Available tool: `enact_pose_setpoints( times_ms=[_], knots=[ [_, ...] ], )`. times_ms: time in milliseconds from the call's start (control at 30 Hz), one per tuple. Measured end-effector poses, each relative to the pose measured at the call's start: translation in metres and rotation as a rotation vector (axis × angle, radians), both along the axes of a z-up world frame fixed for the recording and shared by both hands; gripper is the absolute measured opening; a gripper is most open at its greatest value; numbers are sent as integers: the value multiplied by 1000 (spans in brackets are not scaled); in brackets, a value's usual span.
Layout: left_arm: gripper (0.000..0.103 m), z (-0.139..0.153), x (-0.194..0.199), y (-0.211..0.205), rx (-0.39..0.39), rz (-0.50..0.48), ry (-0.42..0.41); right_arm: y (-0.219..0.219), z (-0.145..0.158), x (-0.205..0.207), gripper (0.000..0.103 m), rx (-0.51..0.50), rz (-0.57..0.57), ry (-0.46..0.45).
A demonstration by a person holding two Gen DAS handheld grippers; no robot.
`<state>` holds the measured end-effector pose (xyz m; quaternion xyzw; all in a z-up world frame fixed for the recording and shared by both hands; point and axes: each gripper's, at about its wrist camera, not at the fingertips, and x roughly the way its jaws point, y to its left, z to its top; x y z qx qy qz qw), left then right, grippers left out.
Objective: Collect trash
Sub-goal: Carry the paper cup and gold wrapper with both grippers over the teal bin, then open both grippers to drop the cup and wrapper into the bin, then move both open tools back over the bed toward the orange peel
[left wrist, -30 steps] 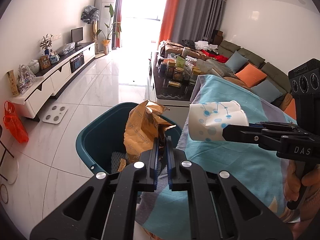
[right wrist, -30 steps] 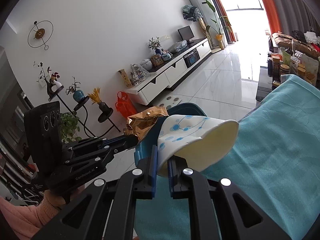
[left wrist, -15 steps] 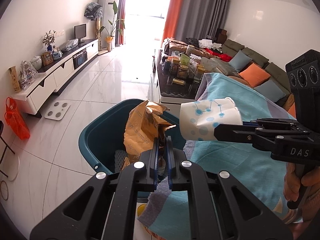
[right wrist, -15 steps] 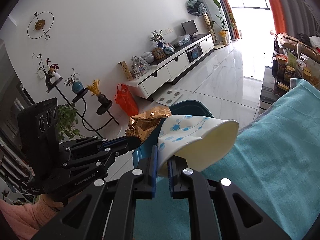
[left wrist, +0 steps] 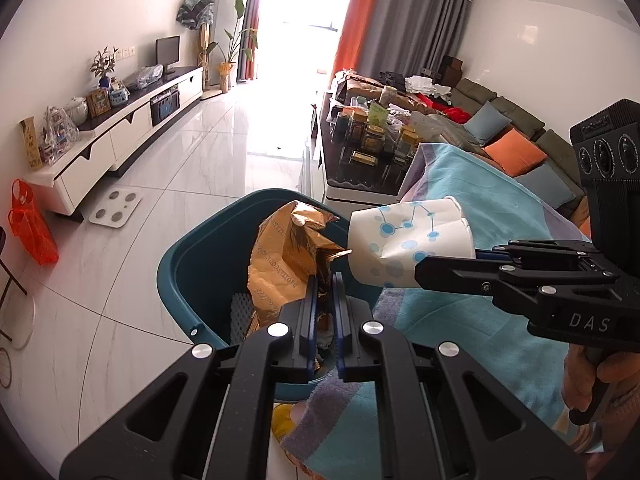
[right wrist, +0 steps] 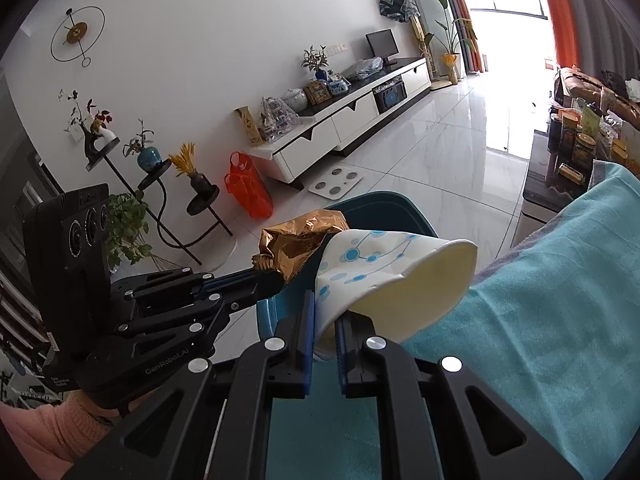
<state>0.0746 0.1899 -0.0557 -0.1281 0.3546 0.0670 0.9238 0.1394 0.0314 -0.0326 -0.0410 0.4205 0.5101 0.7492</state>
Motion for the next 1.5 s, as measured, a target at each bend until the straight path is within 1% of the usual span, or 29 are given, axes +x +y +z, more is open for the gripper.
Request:
enact_pose_setpoints(
  times_ms=[467, 733, 833, 900, 967, 1000, 1033, 1200, 1300, 1333, 1367, 1500],
  knots=[
    [7, -17, 16, 3, -9, 21, 29, 21, -12, 4, 8, -55, 12, 20],
    [8, -30, 26, 10, -38, 31, 49, 36, -14, 6, 9, -80, 12, 21],
    [8, -35, 31, 14, -50, 40, 55, 40, -17, 9, 13, -98, -4, 20],
    [10, -38, 34, 15, -58, 49, 59, 42, -18, 9, 18, -96, -12, 25],
    [15, -41, 35, 17, -62, 52, 60, 45, -18, 8, 19, -96, -16, 23],
    [21, -42, 36, 17, -64, 58, 62, 45, -18, 8, 19, -94, -19, 25],
    [25, -43, 37, 18, -66, 63, 64, 45, -18, 8, 20, -92, -20, 27],
    [26, -47, 36, 20, -71, 81, 65, 35, -19, 10, 20, -77, -39, 41],
    [29, -43, 30, 19, -61, 87, 51, 27, -15, 12, 20, -58, -50, 44],
    [30, -40, 27, 18, -52, 88, 43, 23, -13, 12, 22, -50, -53, 42],
    [32, -37, 25, 17, -47, 87, 33, 17, -11, 12, 25, -39, -57, 42],
    [42, -20, 9, 6, -30, 71, -24, -10, 2, 7, 29, 12, -82, 32]
  ],
)
